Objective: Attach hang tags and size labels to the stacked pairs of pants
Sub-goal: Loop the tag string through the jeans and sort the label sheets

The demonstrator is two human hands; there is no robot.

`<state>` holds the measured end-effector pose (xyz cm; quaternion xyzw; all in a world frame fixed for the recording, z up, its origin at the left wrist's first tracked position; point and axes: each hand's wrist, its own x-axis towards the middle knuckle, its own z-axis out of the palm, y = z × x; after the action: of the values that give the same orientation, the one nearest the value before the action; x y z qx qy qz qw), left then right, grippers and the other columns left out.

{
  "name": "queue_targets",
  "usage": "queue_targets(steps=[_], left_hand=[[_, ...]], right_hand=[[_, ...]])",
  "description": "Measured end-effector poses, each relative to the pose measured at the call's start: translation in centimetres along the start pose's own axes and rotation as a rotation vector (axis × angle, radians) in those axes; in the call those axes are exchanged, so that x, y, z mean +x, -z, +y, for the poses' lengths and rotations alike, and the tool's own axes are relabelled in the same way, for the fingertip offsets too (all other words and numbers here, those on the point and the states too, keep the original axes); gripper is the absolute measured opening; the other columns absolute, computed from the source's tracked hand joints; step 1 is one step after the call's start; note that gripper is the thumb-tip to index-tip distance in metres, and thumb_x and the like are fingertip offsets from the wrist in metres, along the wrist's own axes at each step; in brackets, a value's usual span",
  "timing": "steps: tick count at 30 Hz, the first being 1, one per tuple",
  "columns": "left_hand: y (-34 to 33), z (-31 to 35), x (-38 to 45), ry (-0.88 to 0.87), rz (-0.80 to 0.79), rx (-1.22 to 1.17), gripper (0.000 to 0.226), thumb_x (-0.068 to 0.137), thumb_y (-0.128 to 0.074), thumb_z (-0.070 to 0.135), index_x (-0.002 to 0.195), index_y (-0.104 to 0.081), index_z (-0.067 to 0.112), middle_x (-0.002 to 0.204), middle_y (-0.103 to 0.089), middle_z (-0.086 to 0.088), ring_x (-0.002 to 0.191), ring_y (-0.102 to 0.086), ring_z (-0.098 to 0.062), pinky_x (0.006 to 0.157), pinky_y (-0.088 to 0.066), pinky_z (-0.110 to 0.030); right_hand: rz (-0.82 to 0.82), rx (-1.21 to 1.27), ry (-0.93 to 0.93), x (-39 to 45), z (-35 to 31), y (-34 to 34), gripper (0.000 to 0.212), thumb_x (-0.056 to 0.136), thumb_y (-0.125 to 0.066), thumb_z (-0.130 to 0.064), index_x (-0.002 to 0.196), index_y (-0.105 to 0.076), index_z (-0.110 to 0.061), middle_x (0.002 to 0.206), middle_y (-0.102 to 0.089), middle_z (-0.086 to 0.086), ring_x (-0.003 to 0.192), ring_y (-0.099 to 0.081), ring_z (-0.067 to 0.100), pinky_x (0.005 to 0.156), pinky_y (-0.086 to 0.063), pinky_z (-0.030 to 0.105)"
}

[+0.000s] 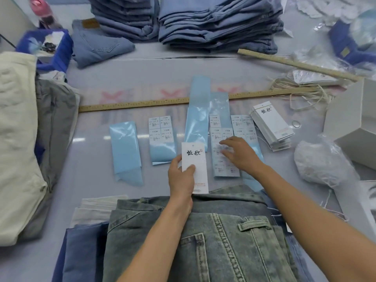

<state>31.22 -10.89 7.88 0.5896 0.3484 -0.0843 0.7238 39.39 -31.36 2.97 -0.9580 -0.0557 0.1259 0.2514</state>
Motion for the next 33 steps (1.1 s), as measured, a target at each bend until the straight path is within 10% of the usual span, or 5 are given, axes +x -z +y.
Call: queue_targets(steps=[12,15,20,26,33], left_hand=[[-0.5,-1.0,0.6,-0.02,-0.115,0.185,0.06,0.097,-0.051,-0.002,0.131,-0.044,0.047,0.109,-0.074,0.001,0.092,-0.072,-0.016,0.06,-0.052,-0.018],[-0.5,-1.5,0.9,-0.07,-0.119,0.223,0.061,0.096,-0.048,-0.001,0.125,-0.046,0.052,0.108,-0.074,0.006,0.09,-0.072,-0.016,0.07,-0.059,-0.032],[-1.7,-1.4,1.9,-0.295,-0.178,0.43,0.058,0.094,-0.046,0.001,0.126,-0.054,0.049,0.1,-0.062,0.032,0.087,-0.061,0.012,0.063,-0.046,-0.005],[-2.9,-2.3,4.5,-0.289,-0.385,0.968,0.055,0.096,-0.048,0.014,0.144,-0.041,0.04,0.128,-0.057,-0.004,0.109,-0.058,-0.025,0.086,-0.05,-0.037],[-5.9,-4.1,6.1,-0.998,-0.371,1.571,0.066,0.089,-0.062,0.012,0.15,-0.037,0.014,0.164,-0.022,-0.017,0.151,-0.019,-0.039,0.122,-0.016,-0.058]], right_hand=[[0.173,0.181,-0.172,11.3,-1.2,0.1,0.016,0.092,-0.066,-0.013,0.104,-0.068,-0.003,0.099,-0.054,0.01,0.085,-0.051,0.019,0.083,-0.042,0.033],[0.272,0.275,-0.19,10.2,-0.9,-2.8,0.034,0.099,-0.063,-0.019,0.131,-0.06,-0.008,0.114,-0.044,0.002,0.102,-0.045,0.014,0.088,-0.034,0.015],[0.332,0.215,-0.16,10.8,0.1,-3.9,0.038,0.099,-0.063,-0.022,0.133,-0.056,-0.007,0.123,-0.043,0.006,0.108,-0.045,0.019,0.092,-0.038,0.022],[0.316,0.248,-0.204,11.2,0.4,-3.4,0.03,0.095,-0.069,-0.024,0.114,-0.058,-0.004,0.114,-0.036,0.002,0.094,-0.047,0.02,0.085,-0.039,0.027],[0.353,0.326,-0.216,11.1,0.3,-3.4,0.044,0.093,-0.072,-0.022,0.132,-0.059,-0.008,0.12,-0.043,0.003,0.105,-0.055,0.021,0.099,-0.047,0.032]])
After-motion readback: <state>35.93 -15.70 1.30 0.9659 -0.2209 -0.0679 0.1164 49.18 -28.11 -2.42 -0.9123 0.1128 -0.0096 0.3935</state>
